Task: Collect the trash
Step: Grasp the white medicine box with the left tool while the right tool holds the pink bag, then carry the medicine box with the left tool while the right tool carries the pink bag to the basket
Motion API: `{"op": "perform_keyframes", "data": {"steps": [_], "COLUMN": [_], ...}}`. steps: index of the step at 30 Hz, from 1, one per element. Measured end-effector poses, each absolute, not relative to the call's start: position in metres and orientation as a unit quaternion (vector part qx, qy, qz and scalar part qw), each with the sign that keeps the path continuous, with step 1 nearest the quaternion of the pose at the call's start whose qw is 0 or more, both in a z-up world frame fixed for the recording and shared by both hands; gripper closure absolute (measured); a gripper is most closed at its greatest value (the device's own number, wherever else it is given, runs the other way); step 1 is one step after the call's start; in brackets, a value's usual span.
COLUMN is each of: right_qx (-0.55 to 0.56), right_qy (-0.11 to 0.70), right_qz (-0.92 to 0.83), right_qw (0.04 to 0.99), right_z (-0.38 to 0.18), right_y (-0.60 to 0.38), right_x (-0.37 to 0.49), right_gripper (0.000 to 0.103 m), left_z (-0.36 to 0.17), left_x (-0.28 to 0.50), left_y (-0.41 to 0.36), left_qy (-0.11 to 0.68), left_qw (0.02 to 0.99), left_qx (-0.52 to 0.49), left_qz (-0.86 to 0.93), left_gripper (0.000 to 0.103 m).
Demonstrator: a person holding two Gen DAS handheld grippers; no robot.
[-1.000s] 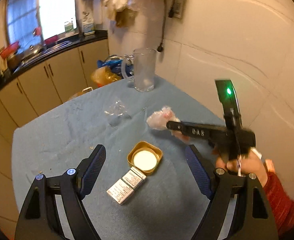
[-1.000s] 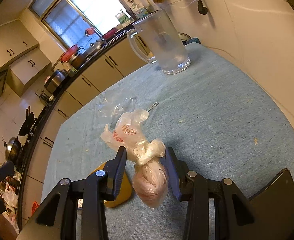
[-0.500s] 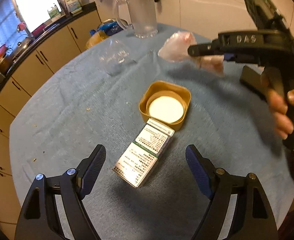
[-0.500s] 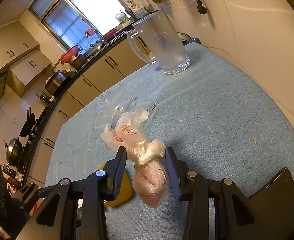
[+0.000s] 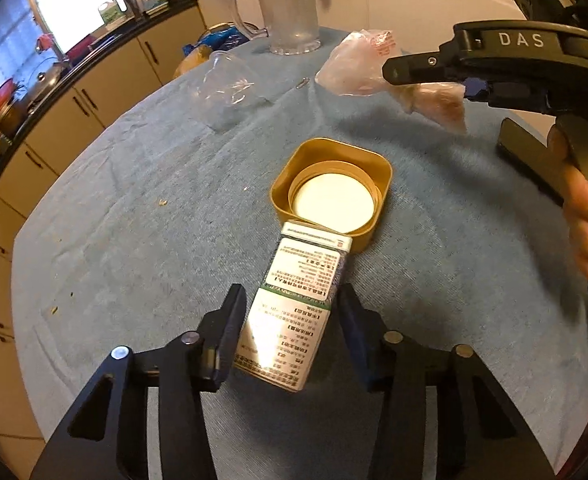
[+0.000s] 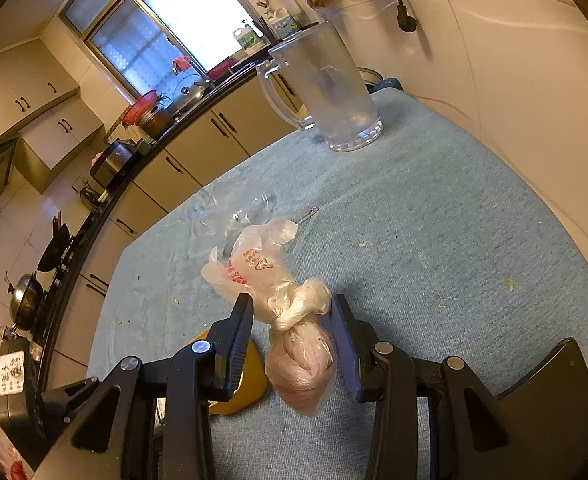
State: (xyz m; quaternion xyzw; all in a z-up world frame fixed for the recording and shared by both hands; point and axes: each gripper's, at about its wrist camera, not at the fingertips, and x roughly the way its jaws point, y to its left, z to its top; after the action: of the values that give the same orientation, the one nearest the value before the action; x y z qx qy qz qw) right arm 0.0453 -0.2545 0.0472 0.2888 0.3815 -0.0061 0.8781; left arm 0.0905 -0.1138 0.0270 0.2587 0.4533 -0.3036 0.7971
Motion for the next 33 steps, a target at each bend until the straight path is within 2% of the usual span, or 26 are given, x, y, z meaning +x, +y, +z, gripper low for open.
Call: {"op": "perform_keyframes", "data": {"steps": [10, 19, 27, 33], "right_qx": [0.275, 0.183, 0.102, 0.084], "right_qy": [0.369, 0.359, 0.371, 0.381], "right_qz": [0.014, 0.11, 0.185, 0.194], "right_qw": [0.888, 0.909, 0.904, 0.9], "right_z": [0.057, 0.071, 0.063, 0.05], "right_y": [-0.244, -0.165, -0.096, -0.086], "right_x": [0.04, 0.033, 0.024, 0.024], "right_gripper": [0.06, 0.06, 0.06, 0.06], "left_z": [0.051, 0.08, 0.087, 0.078], "left_x": [0.058, 0.015, 0.003, -0.003], "left_y": [-0.067, 0.005, 0.064, 0.084], "left_qy": [0.442, 0.397, 0.368, 0.366], "left_qw": [0.847, 0.904, 0.926, 0.928], "left_qx": [0.13, 0.014, -0.032, -0.039], "left_qz": [-0.263, -0.158, -0.08, -0.053], "left_gripper": [0.064, 0.064, 0.064, 0.064]}}
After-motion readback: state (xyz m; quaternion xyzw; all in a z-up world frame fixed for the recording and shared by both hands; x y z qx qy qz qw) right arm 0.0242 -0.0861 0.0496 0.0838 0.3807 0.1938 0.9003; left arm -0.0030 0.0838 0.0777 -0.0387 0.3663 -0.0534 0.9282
